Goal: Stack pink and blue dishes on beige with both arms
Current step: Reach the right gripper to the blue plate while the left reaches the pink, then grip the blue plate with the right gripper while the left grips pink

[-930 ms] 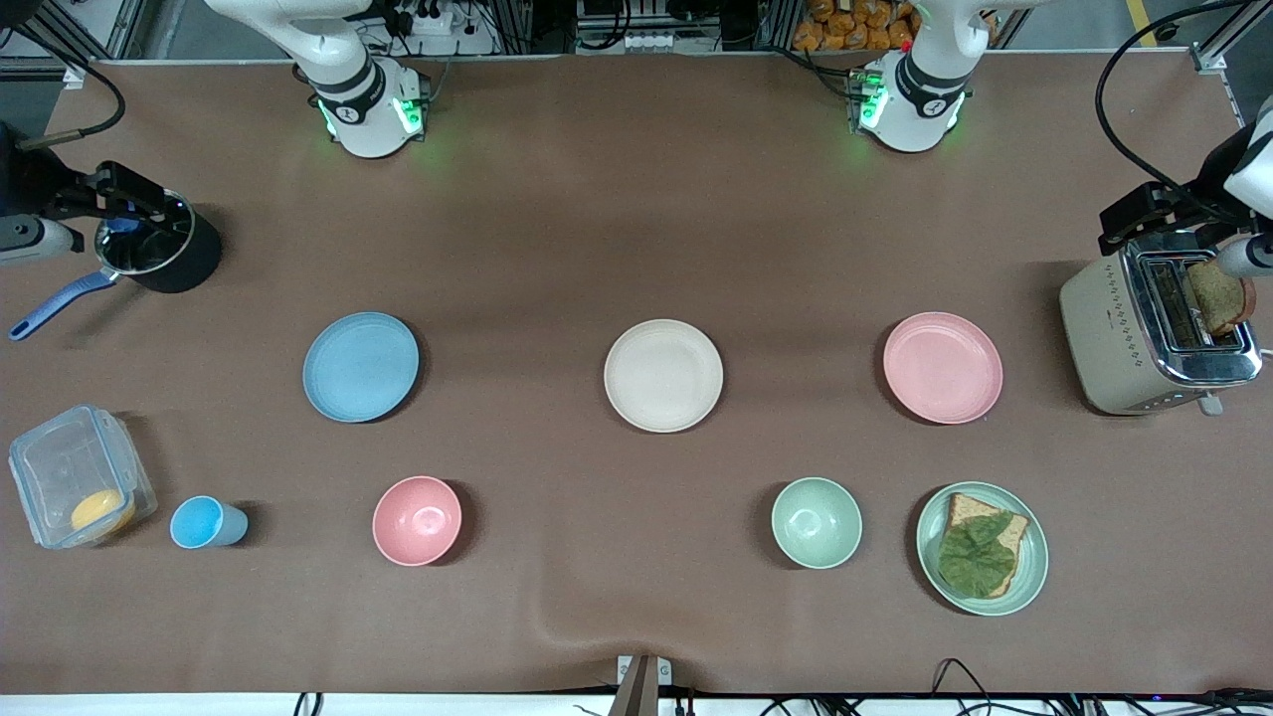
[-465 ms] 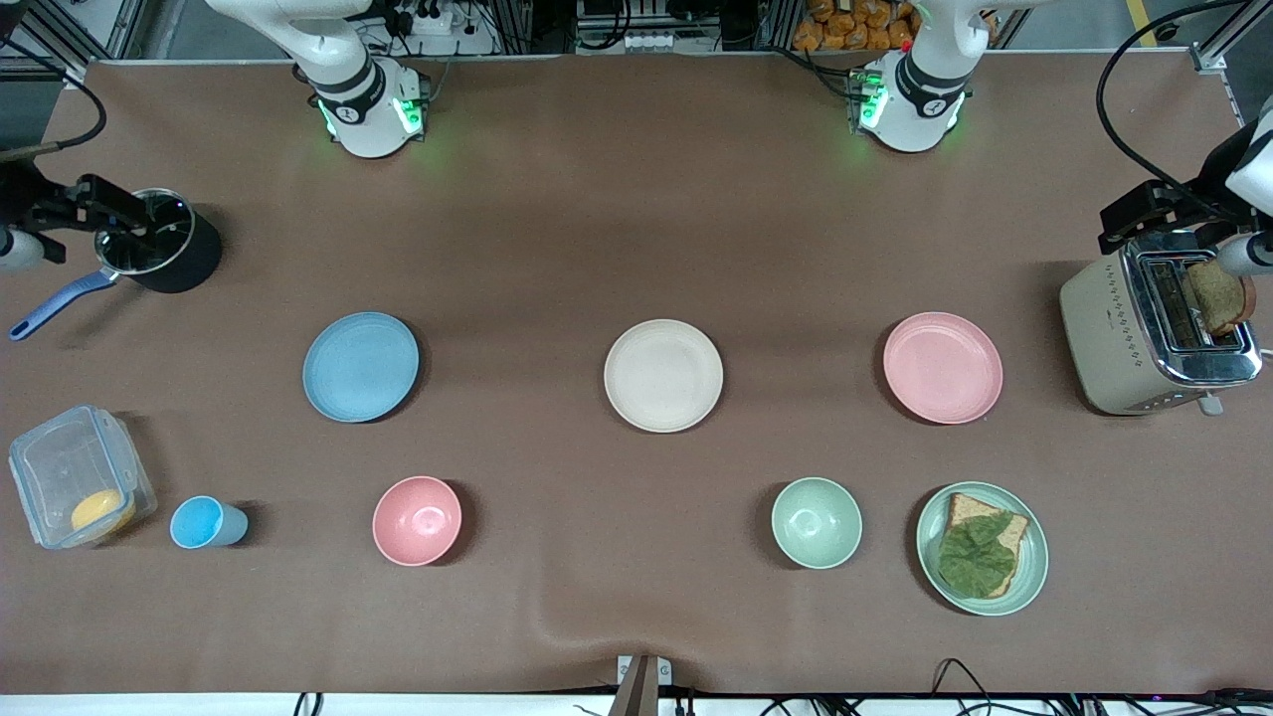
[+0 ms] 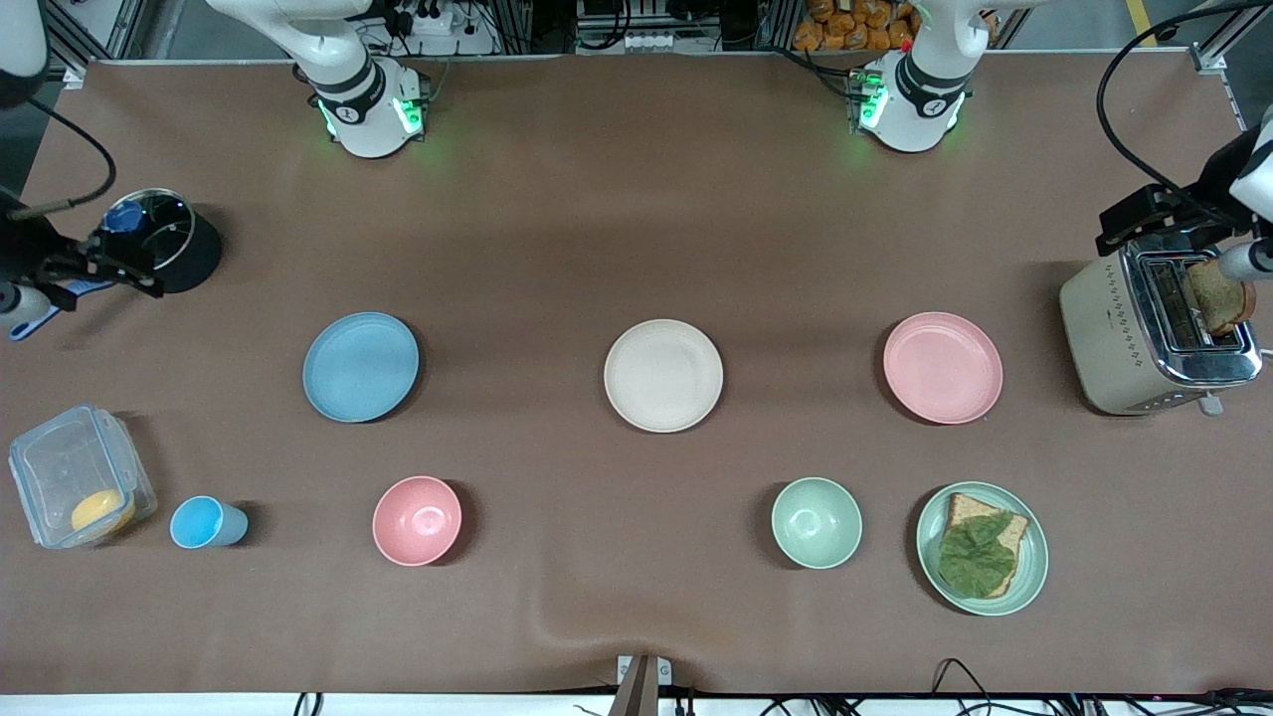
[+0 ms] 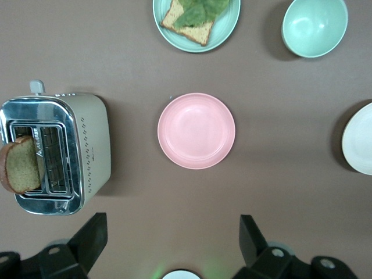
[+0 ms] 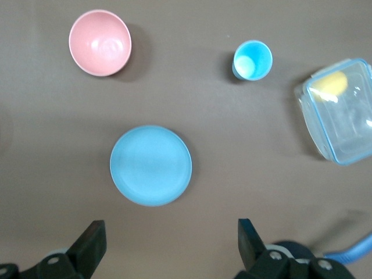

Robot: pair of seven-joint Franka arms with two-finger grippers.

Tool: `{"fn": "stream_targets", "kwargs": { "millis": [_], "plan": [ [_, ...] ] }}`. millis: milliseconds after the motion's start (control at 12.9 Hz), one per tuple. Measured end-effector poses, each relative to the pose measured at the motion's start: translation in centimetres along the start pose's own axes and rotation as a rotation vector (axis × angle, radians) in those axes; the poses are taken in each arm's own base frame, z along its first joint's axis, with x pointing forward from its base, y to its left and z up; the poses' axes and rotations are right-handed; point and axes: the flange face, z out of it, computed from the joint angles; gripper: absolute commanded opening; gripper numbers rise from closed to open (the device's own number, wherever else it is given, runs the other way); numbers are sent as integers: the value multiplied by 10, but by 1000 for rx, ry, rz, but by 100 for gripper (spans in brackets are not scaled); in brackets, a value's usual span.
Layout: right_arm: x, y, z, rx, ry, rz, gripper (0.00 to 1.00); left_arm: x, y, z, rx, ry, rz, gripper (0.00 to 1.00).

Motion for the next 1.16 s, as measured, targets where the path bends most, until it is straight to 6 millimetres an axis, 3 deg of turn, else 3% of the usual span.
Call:
{"fn": "stream_targets", "kwargs": {
  "millis": [232, 542, 775, 1162],
  "plan": [
    [34, -11, 46, 11, 14, -22, 100, 12, -9, 30, 0, -49, -17, 100],
    [62, -21, 102, 30, -7, -36, 100, 24, -47, 78, -7, -70, -84, 100],
    [63, -27, 123, 40, -47, -42, 100, 32, -64, 150, -13, -54, -114, 100],
    [51, -31, 161, 54, -127, -44, 100, 23, -64, 303, -23, -49, -120, 100]
  ]
}}
